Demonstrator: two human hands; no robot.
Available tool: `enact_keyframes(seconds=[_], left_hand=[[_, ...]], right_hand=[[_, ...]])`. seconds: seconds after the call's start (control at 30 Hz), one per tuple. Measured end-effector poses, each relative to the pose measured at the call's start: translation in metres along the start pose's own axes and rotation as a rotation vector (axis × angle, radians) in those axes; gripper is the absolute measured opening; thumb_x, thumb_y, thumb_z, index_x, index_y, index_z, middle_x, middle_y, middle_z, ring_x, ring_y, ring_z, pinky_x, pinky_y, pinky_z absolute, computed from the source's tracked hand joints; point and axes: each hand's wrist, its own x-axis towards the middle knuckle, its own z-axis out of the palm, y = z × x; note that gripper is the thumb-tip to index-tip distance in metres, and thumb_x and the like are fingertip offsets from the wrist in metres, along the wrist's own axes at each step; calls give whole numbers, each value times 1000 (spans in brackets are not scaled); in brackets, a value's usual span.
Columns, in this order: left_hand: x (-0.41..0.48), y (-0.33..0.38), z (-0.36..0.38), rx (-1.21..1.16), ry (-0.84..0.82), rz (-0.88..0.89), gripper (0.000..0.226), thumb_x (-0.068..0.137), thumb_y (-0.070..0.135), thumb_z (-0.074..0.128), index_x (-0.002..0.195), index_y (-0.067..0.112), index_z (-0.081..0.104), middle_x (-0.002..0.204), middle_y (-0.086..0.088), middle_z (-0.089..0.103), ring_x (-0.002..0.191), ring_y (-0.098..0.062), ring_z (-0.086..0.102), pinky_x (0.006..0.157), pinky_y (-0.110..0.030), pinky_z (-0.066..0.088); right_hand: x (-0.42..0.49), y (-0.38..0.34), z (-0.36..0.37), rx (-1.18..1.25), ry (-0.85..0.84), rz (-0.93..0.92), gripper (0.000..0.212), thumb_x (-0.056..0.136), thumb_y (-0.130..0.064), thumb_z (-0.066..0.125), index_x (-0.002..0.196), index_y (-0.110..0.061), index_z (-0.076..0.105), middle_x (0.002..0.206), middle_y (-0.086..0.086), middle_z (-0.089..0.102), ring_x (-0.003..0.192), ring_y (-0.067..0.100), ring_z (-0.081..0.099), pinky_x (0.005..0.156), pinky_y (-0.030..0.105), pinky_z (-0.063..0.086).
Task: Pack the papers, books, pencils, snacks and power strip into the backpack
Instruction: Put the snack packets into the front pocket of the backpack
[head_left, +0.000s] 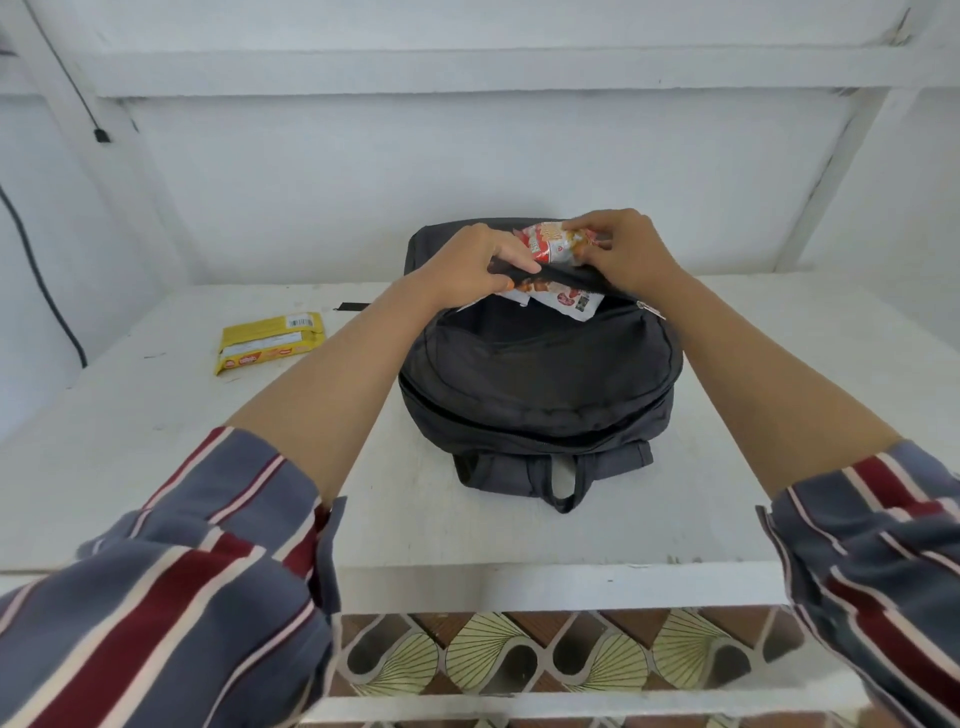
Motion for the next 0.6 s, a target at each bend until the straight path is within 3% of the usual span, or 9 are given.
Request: enact_keyframes(seconds=[0.13,0.23,0.33,0.4,0.47,0.53,0.6], left_hand=[[-3,2,1,29,24,-1,36,81,-11,58,113,4,66,124,-9,61,114,-14,54,90,-3,35],[-4,1,-1,25,22,-38,36,84,-12,55,115,3,65,130,-12,56,119,-20,53,91,-7,36],[-3,2,-3,17,16,-70,35,87,-9,51,116,5,64,124,-10,61,115,-18,57,95,-14,40],[-2,5,-4,30,14,-67,36,88,-8,50,119,5,62,123,-8,62,114,-15,57,95,-13,39],[0,7,-6,20,21,-78,37,88,-8,49,120,5,62,125,-7,61,115,-14,56,97,-16,39],[0,8,-8,-6,27,-91,36,89,-7,49,120,6,61,125,-8,61,117,-16,55,100,-20,40],[0,8,-9,-24,25,-90,35,89,-7,50,121,5,61,126,-8,60,117,-15,55,99,-19,40]], right_hand=[[-10,2,-8,14,164,59,35,84,2,51,115,-7,66,122,11,63,115,23,57,100,24,41],[-20,2,-25,33,241,92,33,84,1,54,114,-6,66,117,11,65,107,22,62,92,22,45],[-42,-8,-49,196,104,83,32,83,-1,61,112,-13,66,102,6,68,84,3,64,80,27,53],[-61,-20,-60,251,-125,54,33,85,-1,62,114,-16,64,96,2,66,70,-7,60,67,15,51],[-73,-30,-55,212,-259,36,33,86,-2,61,117,-13,64,101,1,66,79,-3,59,68,9,50],[-78,-36,-36,103,-232,10,32,84,-3,61,115,-13,67,102,-4,66,80,-9,57,77,5,45],[-79,-39,-10,16,-138,-15,32,84,-5,61,113,-14,68,100,-5,66,70,-11,53,70,-1,37]])
